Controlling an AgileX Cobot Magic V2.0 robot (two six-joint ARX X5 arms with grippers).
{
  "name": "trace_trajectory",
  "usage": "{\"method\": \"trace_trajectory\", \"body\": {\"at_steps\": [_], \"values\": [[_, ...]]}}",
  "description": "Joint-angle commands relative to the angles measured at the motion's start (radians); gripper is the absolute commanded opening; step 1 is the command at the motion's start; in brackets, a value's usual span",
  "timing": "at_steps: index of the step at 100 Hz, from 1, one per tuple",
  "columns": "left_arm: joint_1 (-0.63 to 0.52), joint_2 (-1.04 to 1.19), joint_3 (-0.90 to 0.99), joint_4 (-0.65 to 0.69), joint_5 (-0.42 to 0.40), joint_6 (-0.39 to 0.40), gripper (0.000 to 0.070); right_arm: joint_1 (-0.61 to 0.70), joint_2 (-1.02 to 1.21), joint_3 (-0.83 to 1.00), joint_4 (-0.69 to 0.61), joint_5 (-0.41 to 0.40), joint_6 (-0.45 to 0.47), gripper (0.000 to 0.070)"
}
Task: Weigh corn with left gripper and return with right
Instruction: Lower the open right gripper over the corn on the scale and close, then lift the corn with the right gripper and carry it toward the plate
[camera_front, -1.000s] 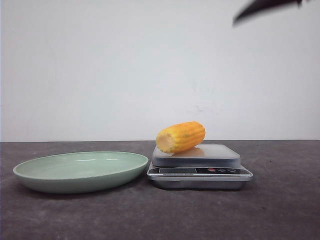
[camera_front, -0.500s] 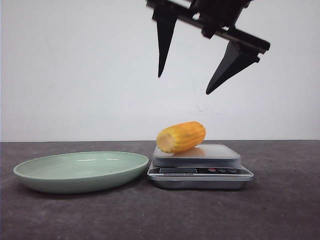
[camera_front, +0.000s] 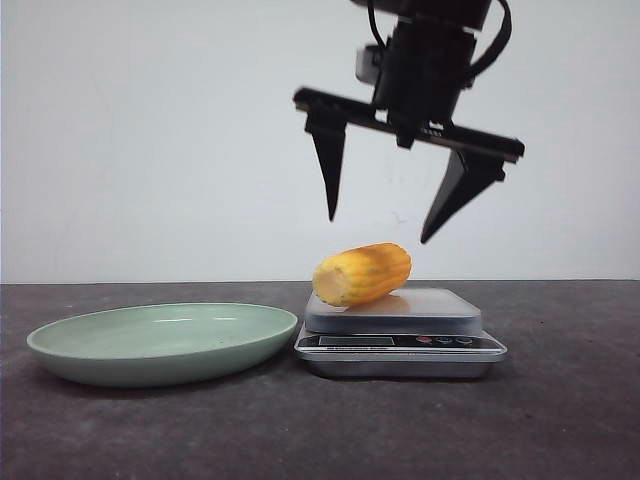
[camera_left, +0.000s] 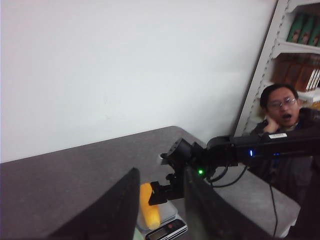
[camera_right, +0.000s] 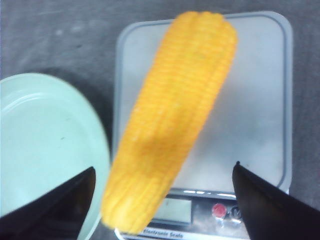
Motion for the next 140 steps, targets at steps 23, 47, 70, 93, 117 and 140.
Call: {"method": "trace_trajectory", "body": {"at_steps": [23, 47, 70, 93, 117, 140], "values": [[-0.007, -0.007, -0.041, -0.055, 0.005, 0.028, 0.0133, -0.001, 0.069, 0.024, 0.086, -0.024, 0.087, 0.0528], [-0.007, -0.031, -0.100, -0.055, 0.005, 0.053, 0.0133, -0.002, 0.109, 0.025, 0.041, -0.025, 0.097, 0.0516], [-0.007, -0.036, -0.101, -0.055, 0.005, 0.052, 0.0133, -0.003, 0.116, 0.025, 0.043, -0.026, 0.111, 0.0251], [-0.007, -0.036, -0.101, -0.055, 0.005, 0.051, 0.0133, -0.012, 0.116, 0.025, 0.035, -0.047, 0.079, 0.0000], [-0.007, -0.045, -0.101, -0.056, 0.006, 0.029, 0.0133, -0.003, 0.045, 0.026, 0.155, 0.008, -0.070, 0.0000], [-0.007, -0.069, -0.101, -0.056, 0.016, 0.018, 0.0133, 0.048, -0.106, 0.026, 0.460, 0.085, -0.145, 0.0000]]}}
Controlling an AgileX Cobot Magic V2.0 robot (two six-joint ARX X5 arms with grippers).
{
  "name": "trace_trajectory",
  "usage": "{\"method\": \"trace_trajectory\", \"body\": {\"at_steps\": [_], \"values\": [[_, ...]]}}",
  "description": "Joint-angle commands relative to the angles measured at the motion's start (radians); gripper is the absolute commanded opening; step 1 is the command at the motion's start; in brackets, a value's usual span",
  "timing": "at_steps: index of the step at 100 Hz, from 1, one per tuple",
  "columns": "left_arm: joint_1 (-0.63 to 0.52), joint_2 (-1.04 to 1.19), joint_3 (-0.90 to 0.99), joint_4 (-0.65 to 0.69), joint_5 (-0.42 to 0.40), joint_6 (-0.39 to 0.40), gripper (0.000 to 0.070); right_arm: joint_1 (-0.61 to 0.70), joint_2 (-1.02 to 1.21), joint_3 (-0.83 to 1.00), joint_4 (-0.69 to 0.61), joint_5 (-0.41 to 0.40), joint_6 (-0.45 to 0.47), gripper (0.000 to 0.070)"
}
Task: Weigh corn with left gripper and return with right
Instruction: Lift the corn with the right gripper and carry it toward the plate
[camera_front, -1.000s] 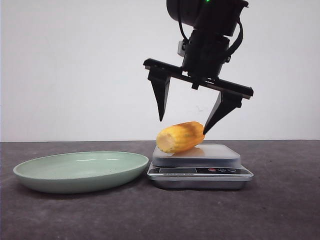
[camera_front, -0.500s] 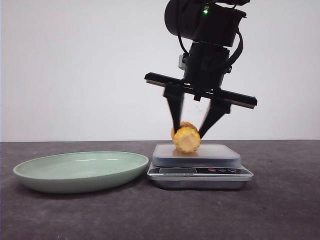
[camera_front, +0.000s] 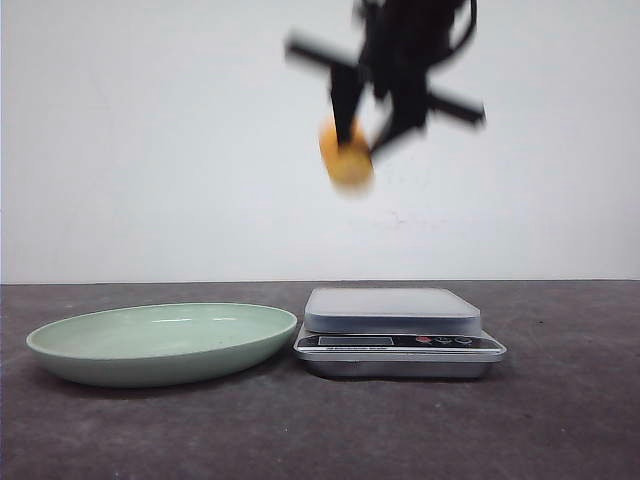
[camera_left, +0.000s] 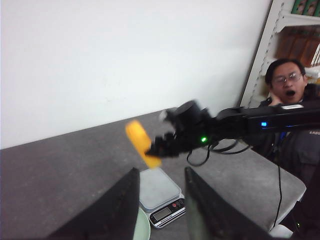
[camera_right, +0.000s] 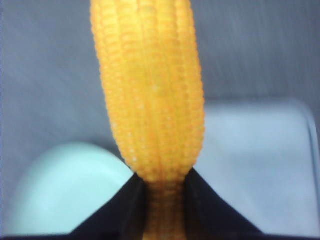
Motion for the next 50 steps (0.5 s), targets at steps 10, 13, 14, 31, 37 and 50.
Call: {"method": "trace_trajectory", "body": {"at_steps": [10, 13, 14, 31, 37, 50], "values": [[-0.007, -0.001, 0.021, -0.056, 0.001, 0.003, 0.0133, 0.080, -0.046, 0.026, 0.286, -0.004, -0.137, 0.0000], [-0.007, -0.001, 0.021, -0.056, 0.001, 0.007, 0.0133, 0.095, -0.049, 0.028, 0.325, -0.004, -0.151, 0.0000], [-0.007, -0.001, 0.021, -0.056, 0.001, 0.008, 0.0133, 0.101, -0.049, 0.029, 0.336, -0.004, -0.154, 0.0000], [-0.007, -0.001, 0.020, -0.056, 0.001, 0.056, 0.0133, 0.161, -0.038, 0.032, 0.374, -0.034, -0.156, 0.0000], [-0.007, -0.001, 0.020, -0.056, 0.000, 0.067, 0.0133, 0.175, -0.021, 0.032, 0.315, -0.043, -0.143, 0.0000], [-0.007, -0.001, 0.020, -0.056, 0.000, 0.067, 0.0133, 0.183, 0.021, 0.032, 0.126, -0.064, -0.089, 0.0000]]}}
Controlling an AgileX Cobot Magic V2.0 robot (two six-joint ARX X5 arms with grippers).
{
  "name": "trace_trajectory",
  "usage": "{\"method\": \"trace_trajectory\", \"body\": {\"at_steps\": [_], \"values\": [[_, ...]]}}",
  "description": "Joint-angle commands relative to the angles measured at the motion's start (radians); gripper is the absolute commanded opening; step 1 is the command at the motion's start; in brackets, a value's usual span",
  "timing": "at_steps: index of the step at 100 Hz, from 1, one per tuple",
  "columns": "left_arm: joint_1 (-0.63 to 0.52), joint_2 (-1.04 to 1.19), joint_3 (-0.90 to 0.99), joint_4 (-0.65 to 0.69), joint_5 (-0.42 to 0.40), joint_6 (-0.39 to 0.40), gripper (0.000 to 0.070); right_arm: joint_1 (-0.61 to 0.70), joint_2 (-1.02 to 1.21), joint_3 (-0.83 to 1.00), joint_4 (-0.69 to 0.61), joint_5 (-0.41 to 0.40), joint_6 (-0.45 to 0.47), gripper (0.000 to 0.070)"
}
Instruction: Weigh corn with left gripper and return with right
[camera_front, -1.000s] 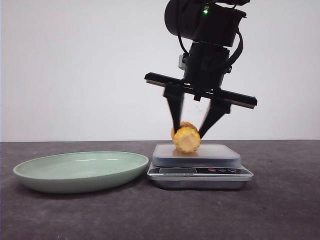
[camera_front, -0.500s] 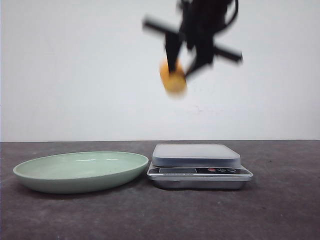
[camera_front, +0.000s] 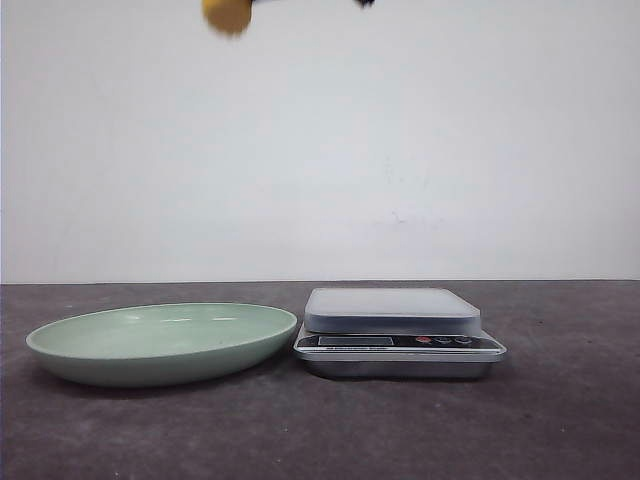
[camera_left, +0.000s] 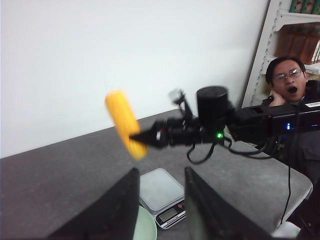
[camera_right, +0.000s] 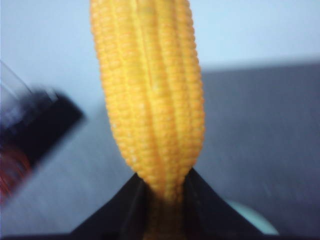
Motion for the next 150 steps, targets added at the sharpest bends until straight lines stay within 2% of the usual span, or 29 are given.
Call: {"method": "trace_trajectory", "body": {"at_steps": [1, 12, 28, 54, 63, 67, 70, 81, 84, 88, 101, 105, 107, 109, 110, 117, 123, 135, 150], "values": [[-0.007, 0.006, 0.020, -0.056, 0.000, 0.017, 0.0133, 0.011, 0.046, 0.018, -0.094, -0.008, 0.047, 0.0000], [-0.007, 0.006, 0.020, -0.056, 0.000, 0.017, 0.0133, 0.013, 0.108, 0.018, -0.218, -0.087, 0.106, 0.0000], [-0.007, 0.006, 0.020, -0.056, 0.001, 0.015, 0.0133, 0.015, 0.193, 0.018, -0.227, -0.211, 0.176, 0.0000], [-0.007, 0.006, 0.020, -0.056, 0.001, 0.009, 0.0133, 0.022, 0.317, 0.018, -0.225, -0.220, 0.276, 0.0000], [-0.007, 0.006, 0.020, -0.056, -0.003, 0.016, 0.0133, 0.025, 0.336, 0.018, -0.224, -0.219, 0.285, 0.0006], [-0.007, 0.006, 0.020, -0.056, -0.005, 0.016, 0.0133, 0.026, 0.338, 0.018, -0.225, -0.218, 0.288, 0.0054], [-0.007, 0.006, 0.020, -0.056, -0.008, 0.016, 0.0133, 0.026, 0.338, 0.018, -0.223, -0.218, 0.288, 0.0128], [-0.007, 0.006, 0.020, -0.056, -0.016, 0.016, 0.0133, 0.025, 0.339, 0.018, -0.197, -0.216, 0.293, 0.0511], [-0.007, 0.006, 0.021, -0.056, -0.016, 0.015, 0.0133, 0.025, 0.339, 0.018, -0.190, -0.217, 0.292, 0.0567], [-0.007, 0.006, 0.021, -0.056, -0.015, 0.013, 0.0133, 0.024, 0.338, 0.019, -0.180, -0.218, 0.291, 0.0593], [-0.007, 0.006, 0.021, -0.056, -0.016, 0.013, 0.0133, 0.019, 0.319, 0.026, -0.168, -0.235, 0.230, 0.0589], [-0.007, 0.006, 0.021, -0.056, -0.016, 0.013, 0.0133, 0.015, 0.307, 0.033, -0.170, -0.235, 0.202, 0.0558], [-0.007, 0.006, 0.021, -0.056, -0.016, 0.013, 0.0133, 0.013, 0.298, 0.036, -0.172, -0.235, 0.186, 0.0506], [-0.007, 0.006, 0.021, -0.056, -0.016, 0.013, 0.0133, 0.011, 0.285, 0.040, -0.172, -0.233, 0.167, 0.0409], [-0.007, 0.006, 0.021, -0.056, -0.016, 0.013, 0.0133, 0.011, 0.282, 0.041, -0.172, -0.233, 0.163, 0.0386], [-0.007, 0.006, 0.021, -0.056, -0.016, 0.013, 0.0133, 0.011, 0.224, 0.049, -0.171, -0.200, 0.097, 0.0008], [-0.007, 0.006, 0.021, -0.056, -0.020, 0.013, 0.0133, 0.018, 0.166, 0.050, -0.169, -0.148, 0.033, 0.0006], [-0.007, 0.006, 0.020, -0.056, -0.036, 0.013, 0.0133, 0.065, 0.007, 0.050, -0.197, 0.043, -0.157, 0.0006], [-0.007, 0.006, 0.020, -0.056, -0.096, 0.012, 0.0133, 0.165, -0.200, 0.050, -0.294, 0.344, -0.386, 0.0006]]}}
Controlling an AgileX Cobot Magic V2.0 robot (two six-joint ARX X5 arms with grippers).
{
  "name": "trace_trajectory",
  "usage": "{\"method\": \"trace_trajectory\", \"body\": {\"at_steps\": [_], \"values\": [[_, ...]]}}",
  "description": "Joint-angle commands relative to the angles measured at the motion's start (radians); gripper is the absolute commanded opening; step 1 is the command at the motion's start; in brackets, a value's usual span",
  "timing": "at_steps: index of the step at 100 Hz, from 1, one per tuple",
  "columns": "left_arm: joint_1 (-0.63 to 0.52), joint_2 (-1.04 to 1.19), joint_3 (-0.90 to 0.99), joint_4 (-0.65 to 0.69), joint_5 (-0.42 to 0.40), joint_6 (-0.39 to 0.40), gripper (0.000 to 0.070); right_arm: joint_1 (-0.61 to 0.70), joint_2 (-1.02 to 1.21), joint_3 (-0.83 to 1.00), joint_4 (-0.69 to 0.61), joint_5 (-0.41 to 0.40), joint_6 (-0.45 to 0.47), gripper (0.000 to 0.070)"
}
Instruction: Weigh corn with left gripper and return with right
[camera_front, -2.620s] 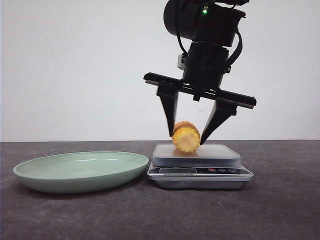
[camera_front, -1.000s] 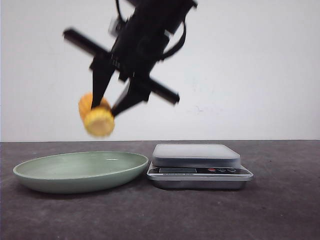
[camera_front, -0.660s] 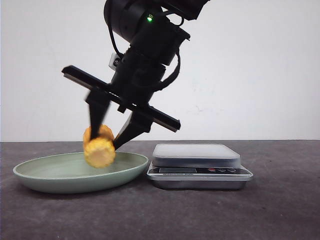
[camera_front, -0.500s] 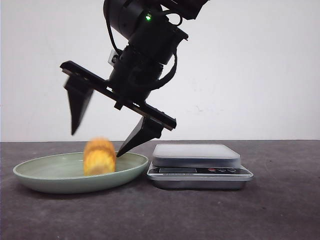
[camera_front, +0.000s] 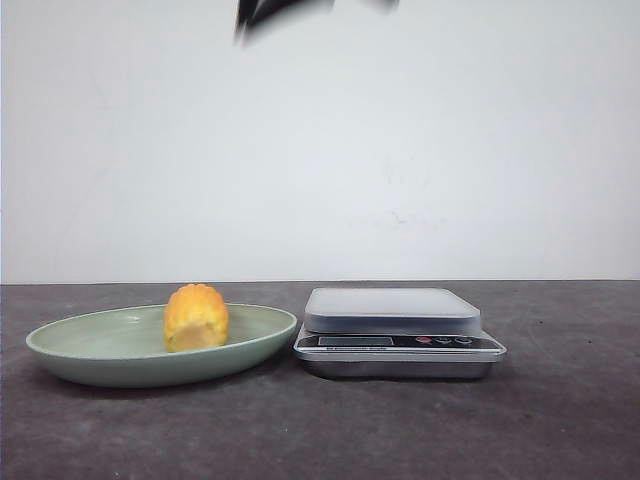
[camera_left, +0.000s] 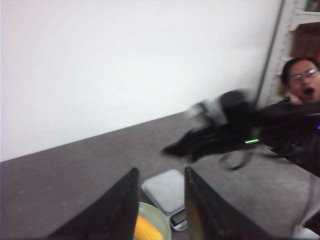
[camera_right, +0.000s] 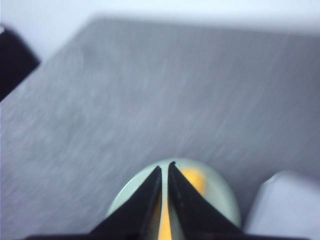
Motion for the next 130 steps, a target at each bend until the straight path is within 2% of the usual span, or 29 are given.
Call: {"method": "trace_trajectory", "body": {"at_steps": [1, 11, 20, 30, 39, 46, 68, 85, 130], "values": [[-0.007, 0.006, 0.020, -0.056, -0.031, 0.008, 0.0133, 0.058, -0.071, 0.016, -0.050, 0.164, -0.208, 0.0006], [-0.007, 0.006, 0.020, -0.056, -0.095, -0.016, 0.0133, 0.144, -0.191, 0.016, -0.143, 0.363, -0.266, 0.0006], [-0.007, 0.006, 0.020, -0.056, -0.155, -0.068, 0.0133, 0.224, -0.282, 0.016, -0.232, 0.487, -0.272, 0.0006], [-0.007, 0.006, 0.017, -0.056, -0.202, -0.078, 0.0125, 0.310, -0.362, 0.014, -0.307, 0.585, -0.272, 0.0006], [-0.007, 0.006, 0.008, -0.056, -0.242, -0.083, 0.0000, 0.381, -0.415, 0.004, -0.338, 0.657, -0.272, 0.0006], [-0.007, 0.006, -0.001, -0.056, -0.267, -0.085, 0.0000, 0.425, -0.448, -0.005, -0.356, 0.695, -0.273, 0.0006], [-0.007, 0.006, -0.032, -0.056, -0.284, -0.100, 0.0000, 0.499, -0.494, -0.018, -0.410, 0.718, -0.273, 0.0006], [-0.007, 0.006, -0.032, -0.056, -0.268, -0.132, 0.0000, 0.500, -0.492, -0.018, -0.422, 0.718, -0.276, 0.0006], [-0.007, 0.006, -0.030, -0.056, -0.269, -0.130, 0.0000, 0.500, -0.493, -0.018, -0.413, 0.718, -0.273, 0.0006]]}}
